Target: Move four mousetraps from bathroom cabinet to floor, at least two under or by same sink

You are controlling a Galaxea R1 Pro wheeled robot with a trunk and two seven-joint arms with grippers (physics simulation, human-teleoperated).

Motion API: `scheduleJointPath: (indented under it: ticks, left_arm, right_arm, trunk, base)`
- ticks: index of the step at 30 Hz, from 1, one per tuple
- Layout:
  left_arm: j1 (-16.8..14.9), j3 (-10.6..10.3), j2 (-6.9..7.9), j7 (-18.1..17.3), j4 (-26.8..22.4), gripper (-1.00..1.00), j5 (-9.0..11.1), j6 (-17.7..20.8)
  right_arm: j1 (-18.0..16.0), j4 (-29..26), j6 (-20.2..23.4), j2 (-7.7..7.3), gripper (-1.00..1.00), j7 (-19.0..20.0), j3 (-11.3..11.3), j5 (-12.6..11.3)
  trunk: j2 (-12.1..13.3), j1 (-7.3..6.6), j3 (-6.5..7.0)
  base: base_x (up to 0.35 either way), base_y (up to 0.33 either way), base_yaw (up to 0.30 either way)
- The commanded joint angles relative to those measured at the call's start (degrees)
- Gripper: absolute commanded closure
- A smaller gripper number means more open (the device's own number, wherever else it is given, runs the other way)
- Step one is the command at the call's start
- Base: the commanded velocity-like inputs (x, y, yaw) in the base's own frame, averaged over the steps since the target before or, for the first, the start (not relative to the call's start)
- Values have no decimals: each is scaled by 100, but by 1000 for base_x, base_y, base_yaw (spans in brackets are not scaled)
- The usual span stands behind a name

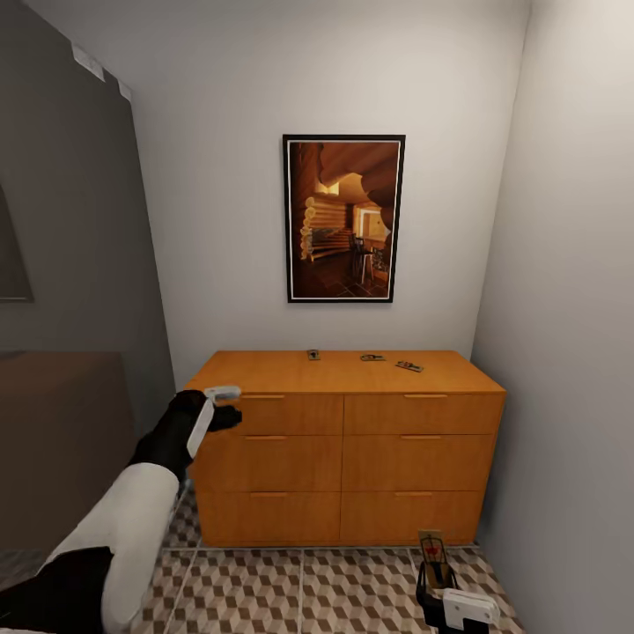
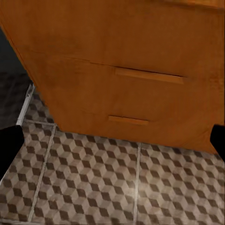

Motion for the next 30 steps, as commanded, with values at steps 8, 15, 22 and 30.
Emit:
scheduleJointPath:
  ticks: [8,15,22,30]
  left_arm:
    - [-1784,10,-424,19,299,-100,-7,962]
    - [-2532,4,-670,18,400,-100,-5,1163]
    - [-2754,-1,-670,18,456,-100,3,1181]
    - [-2782,-67,-670,-14,462,-100,6,1205]
  right_arm:
    - [-5,8,-11,3,100,-47,5,42]
    - [-5,9,-13,1,100,-47,5,42]
    - [-5,9,-7,7,100,-41,5,44]
    - [-5,9,-4,5,100,-39,5,44]
  trunk:
    - [-5,0,-8]
    - [-5,0,-8]
    - [-5,0,-8]
    - [-5,0,-8]
  base:
    - [0,0,0]
    - [0,0,0]
    - [0,0,0]
    - [0,0,0]
